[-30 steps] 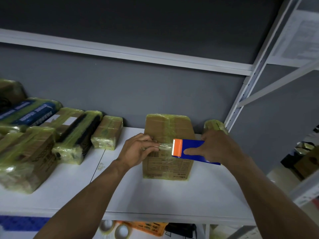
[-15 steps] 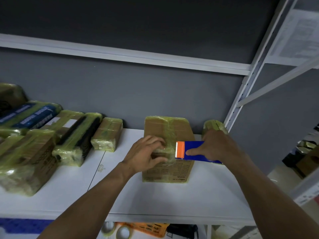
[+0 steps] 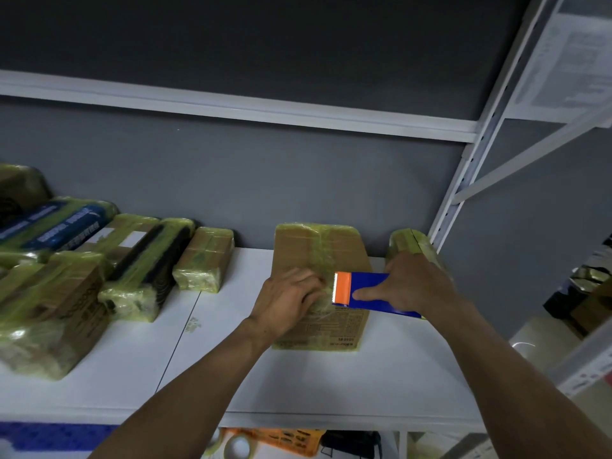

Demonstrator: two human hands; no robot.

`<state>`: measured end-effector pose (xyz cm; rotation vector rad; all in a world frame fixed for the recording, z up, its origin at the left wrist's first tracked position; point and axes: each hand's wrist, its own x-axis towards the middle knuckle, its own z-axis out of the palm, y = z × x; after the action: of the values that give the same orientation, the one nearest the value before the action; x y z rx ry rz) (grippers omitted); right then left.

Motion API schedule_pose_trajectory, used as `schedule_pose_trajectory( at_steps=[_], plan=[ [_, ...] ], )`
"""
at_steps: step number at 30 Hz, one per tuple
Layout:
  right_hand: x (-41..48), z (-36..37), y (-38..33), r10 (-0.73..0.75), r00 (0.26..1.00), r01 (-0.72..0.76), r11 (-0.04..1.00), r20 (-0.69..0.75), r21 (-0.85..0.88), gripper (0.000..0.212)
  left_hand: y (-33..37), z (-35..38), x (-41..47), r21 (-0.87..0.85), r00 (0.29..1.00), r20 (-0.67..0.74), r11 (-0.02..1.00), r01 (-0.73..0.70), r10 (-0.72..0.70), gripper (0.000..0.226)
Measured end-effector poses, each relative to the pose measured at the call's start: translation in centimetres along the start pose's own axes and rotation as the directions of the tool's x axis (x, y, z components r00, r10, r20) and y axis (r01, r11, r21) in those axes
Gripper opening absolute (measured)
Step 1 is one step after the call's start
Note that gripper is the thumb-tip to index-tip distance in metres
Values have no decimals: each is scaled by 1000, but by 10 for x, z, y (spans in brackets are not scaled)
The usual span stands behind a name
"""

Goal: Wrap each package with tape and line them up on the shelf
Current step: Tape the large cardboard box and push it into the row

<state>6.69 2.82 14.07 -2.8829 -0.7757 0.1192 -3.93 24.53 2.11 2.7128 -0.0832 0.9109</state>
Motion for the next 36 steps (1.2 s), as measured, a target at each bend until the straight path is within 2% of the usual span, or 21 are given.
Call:
schedule_pose_trajectory(
  at_steps=[3,5,9,13,17,20,21,24,25,27,30,34,36],
  plan=[
    [-2,3,3,-5,1000,4,1000,8,29,69,1,2,0,-37,999,-42,999,12,-14,17],
    [-4,4,5,-10,1000,10,998,5,54,70,-4,-1,-1,-30,999,-34,1000,0,-1,25],
    [-6,7,7,-18,1000,17,994,3,108,67,-14,-10,3,-55,996,12,994,-91,92,21],
    [-10,1,18,-15,1000,15,997,0,73,68,-31,-23,1,-97,998,56,995,-27,33,32],
    [-8,-5,25,-30,998,33,998,-48,53,66,-34,-22,3,-165,993,96,985,-54,70,31],
    [-5,-2,24,-24,999,25,999,-43,31,68,-31,-15,3,-159,994,101,987,-31,47,25],
    [-5,-1,24,-20,999,21,999,-34,25,69,-30,-14,2,-147,993,109,989,-29,46,28],
    [-2,0,24,-8,1000,8,1000,-28,20,71,-27,-12,3,-65,979,194,997,-46,58,67],
    [-1,-1,24,-1,1000,2,1000,-19,22,72,-23,-11,5,-42,979,198,998,-45,52,65],
    [0,-3,24,12,1000,-12,1000,7,24,72,-16,-9,7,-36,990,141,999,-13,17,40],
    [3,-2,24,20,1000,-21,1000,21,21,73,-7,-2,12,-57,996,89,998,34,-29,49],
    [5,1,27,32,999,-33,999,29,25,74,0,4,19,-84,998,66,996,-14,19,26],
    [4,3,28,45,999,-46,999,28,22,72,0,7,16,-73,997,72,997,-26,31,27]
  ],
)
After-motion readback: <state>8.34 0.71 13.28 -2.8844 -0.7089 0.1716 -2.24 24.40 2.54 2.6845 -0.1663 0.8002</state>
